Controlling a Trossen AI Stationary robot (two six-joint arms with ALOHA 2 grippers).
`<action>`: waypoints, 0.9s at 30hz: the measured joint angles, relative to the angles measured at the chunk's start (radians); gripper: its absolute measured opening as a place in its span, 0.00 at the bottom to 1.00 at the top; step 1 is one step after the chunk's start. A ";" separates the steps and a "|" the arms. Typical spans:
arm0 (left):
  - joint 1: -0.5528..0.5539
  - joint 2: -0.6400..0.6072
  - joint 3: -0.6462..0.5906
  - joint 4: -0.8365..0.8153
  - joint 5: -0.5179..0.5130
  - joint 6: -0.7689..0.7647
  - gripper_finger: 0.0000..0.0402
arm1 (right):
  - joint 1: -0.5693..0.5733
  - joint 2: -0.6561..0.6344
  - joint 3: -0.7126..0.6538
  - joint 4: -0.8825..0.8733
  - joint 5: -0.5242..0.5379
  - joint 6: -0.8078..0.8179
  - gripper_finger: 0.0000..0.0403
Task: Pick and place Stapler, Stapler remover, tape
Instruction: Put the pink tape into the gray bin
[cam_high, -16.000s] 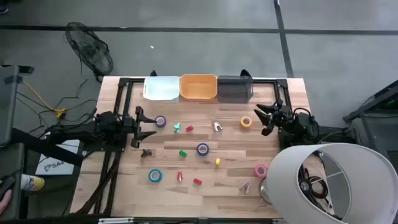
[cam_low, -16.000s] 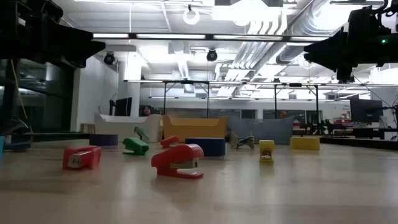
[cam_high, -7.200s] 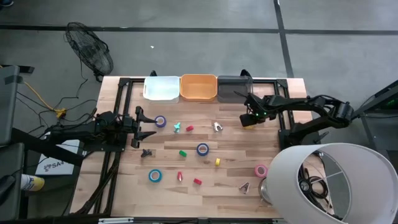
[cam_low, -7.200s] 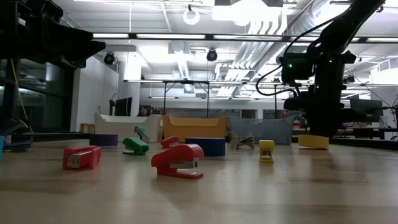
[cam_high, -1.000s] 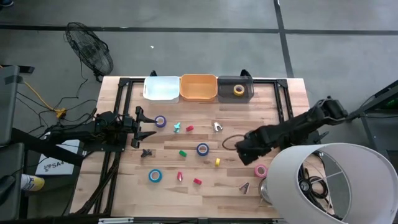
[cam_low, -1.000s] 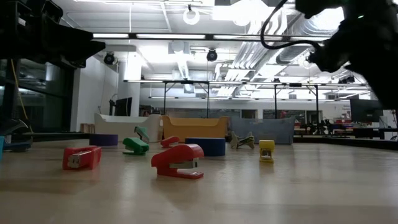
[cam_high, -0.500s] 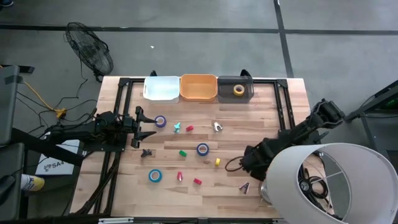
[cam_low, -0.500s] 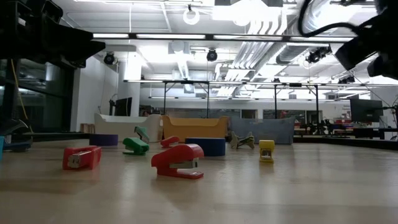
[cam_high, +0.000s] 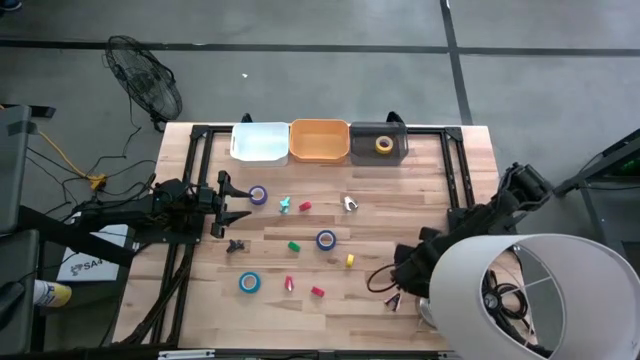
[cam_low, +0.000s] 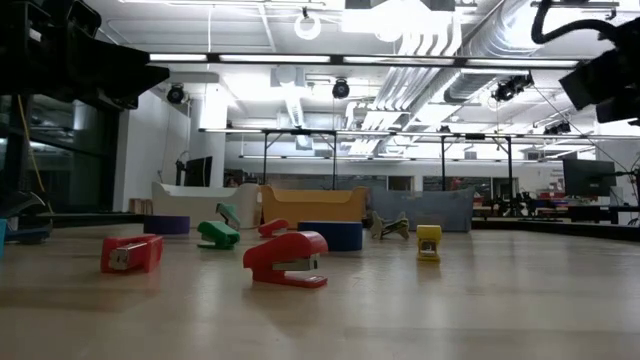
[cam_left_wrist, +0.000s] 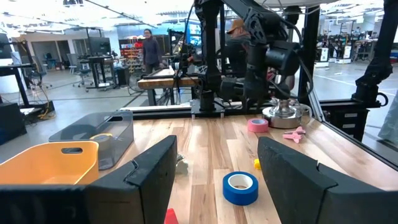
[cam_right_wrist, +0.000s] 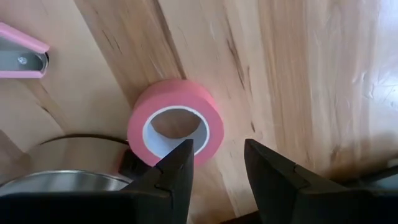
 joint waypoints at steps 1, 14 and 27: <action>0.000 0.000 0.000 0.000 0.000 0.000 0.55 | 0.002 0.006 0.000 0.001 0.002 0.000 0.33; 0.000 0.000 0.000 0.000 0.000 0.000 0.55 | 0.001 0.067 0.000 0.010 0.026 -0.007 0.33; 0.000 0.000 0.000 0.000 0.000 0.000 0.55 | -0.014 0.067 -0.133 0.182 -0.083 -0.031 0.33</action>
